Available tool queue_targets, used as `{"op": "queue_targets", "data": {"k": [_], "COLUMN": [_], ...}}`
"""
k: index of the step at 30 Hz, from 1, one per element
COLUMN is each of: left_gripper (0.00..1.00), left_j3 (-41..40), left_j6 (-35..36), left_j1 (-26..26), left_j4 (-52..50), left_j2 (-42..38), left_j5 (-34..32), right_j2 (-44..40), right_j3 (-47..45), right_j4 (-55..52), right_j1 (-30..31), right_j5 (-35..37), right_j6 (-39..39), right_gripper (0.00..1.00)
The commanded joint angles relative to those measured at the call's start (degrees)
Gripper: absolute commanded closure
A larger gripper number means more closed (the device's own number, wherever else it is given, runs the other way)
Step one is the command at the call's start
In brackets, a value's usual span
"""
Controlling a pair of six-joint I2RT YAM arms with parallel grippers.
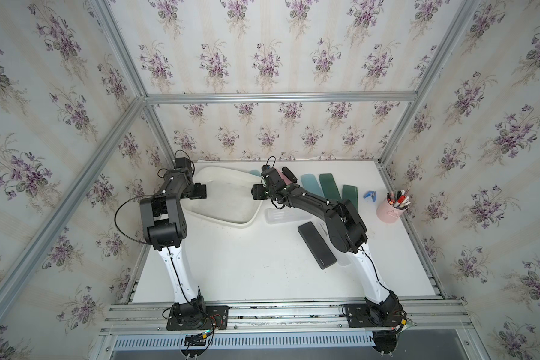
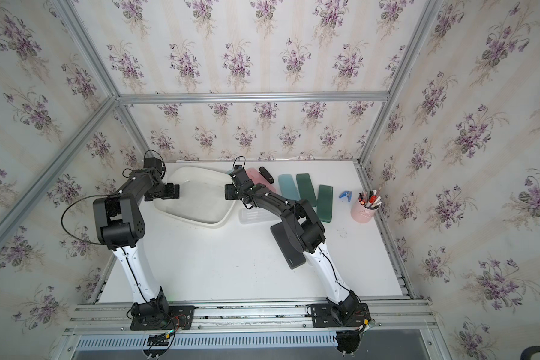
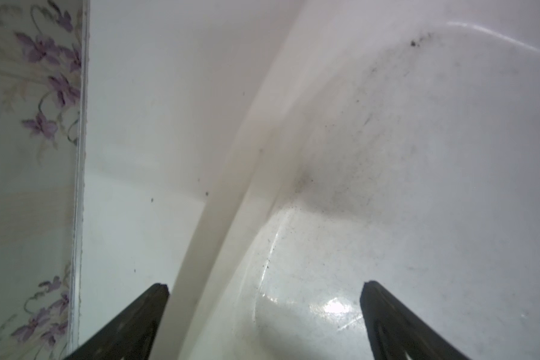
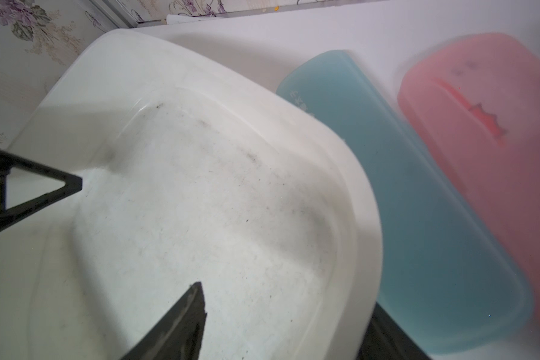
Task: Put the pencil case into the storage box
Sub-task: Adjust the storage box at the center of the board.
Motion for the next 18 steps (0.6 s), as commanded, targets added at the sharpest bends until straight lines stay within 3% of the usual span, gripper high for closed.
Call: {"op": "queue_targets", "data": {"k": [1,5,14,18], "left_gripper": [0.00,0.01,0.01,0.01], "left_j3": [-5.5,-10.7,-14.7,-15.5], "left_j6": [-4.0,-5.6,-8.4,-8.9], "left_j1": [-0.2,-0.2,-0.2,-0.1], "left_j4": [1.2,1.9,1.3,0.4], "left_j2": [-2.6,-5.8,-13.8,-15.6], "left_j5": [1.0,1.7,-7.4,-9.6], "right_j2": [2.7,4.8,5.6,5.6], "right_j3": [5.5,10.3,11.1,11.0], "right_j4": [-3.7,-6.5,-7.4,-7.9], "right_j1": [-0.9,-1.9,-1.9,-1.4], "right_j5": [-3.5,-4.5,-10.8,-10.7], "right_j6": [-5.4,-8.6,-8.6,-8.7], "right_gripper": [0.32,0.34,0.41,0.39]}}
